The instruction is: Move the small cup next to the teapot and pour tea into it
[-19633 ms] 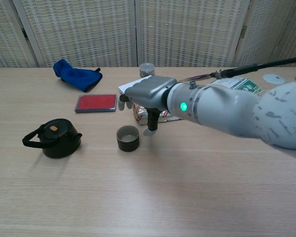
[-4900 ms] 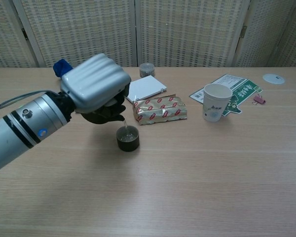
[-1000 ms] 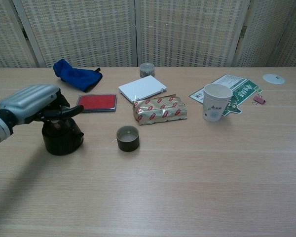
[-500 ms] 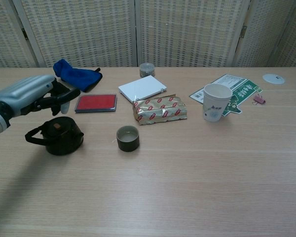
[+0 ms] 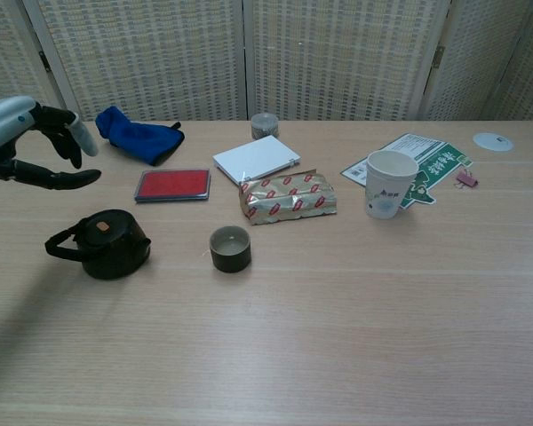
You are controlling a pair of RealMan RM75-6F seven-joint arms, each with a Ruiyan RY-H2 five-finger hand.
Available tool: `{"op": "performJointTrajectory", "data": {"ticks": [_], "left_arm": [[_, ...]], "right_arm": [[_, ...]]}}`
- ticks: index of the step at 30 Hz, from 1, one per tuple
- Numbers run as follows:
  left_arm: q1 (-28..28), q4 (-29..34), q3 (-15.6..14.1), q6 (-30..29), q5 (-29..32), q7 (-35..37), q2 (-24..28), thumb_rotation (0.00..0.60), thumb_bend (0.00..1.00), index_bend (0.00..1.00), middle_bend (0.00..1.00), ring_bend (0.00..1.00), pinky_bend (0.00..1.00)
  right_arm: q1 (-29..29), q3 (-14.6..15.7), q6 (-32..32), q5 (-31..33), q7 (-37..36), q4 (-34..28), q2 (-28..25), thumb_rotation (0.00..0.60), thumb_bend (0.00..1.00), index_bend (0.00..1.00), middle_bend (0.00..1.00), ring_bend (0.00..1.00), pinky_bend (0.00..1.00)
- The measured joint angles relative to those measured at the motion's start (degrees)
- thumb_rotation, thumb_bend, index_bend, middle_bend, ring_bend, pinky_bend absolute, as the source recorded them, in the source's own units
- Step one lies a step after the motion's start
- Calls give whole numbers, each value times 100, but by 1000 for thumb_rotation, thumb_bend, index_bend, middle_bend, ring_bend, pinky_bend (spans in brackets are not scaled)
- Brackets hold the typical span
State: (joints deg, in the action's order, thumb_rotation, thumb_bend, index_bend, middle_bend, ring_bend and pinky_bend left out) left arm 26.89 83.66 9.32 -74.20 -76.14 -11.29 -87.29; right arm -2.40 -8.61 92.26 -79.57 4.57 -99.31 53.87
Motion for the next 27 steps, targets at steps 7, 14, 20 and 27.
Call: {"op": "performJointTrajectory", "data": {"ticks": [7, 14, 20, 27], "left_arm": [[-355, 437, -119, -219, 202, -334, 416, 600, 223, 396, 448, 372, 141], [-799, 789, -251, -711, 213, -366, 708, 600, 223, 399, 448, 372, 141], [-1281, 1089, -521, -1216, 31, -385, 1009, 600, 223, 401, 448, 372, 141], [-1783, 1282, -802, -1761, -347, -305, 1230, 600, 223, 403, 448, 372, 141]], "right_arm": [[48, 120, -123, -201, -82, 87, 19, 600, 203, 200, 217, 152, 218], [122, 296, -246, -541, -254, 282, 166, 600, 202, 200, 218, 152, 218], [160, 420, -253, -811, -339, 423, 336, 600, 202, 201, 218, 152, 218], [135, 529, -163, -980, -364, 543, 553, 600, 202, 209, 219, 152, 218]]}}
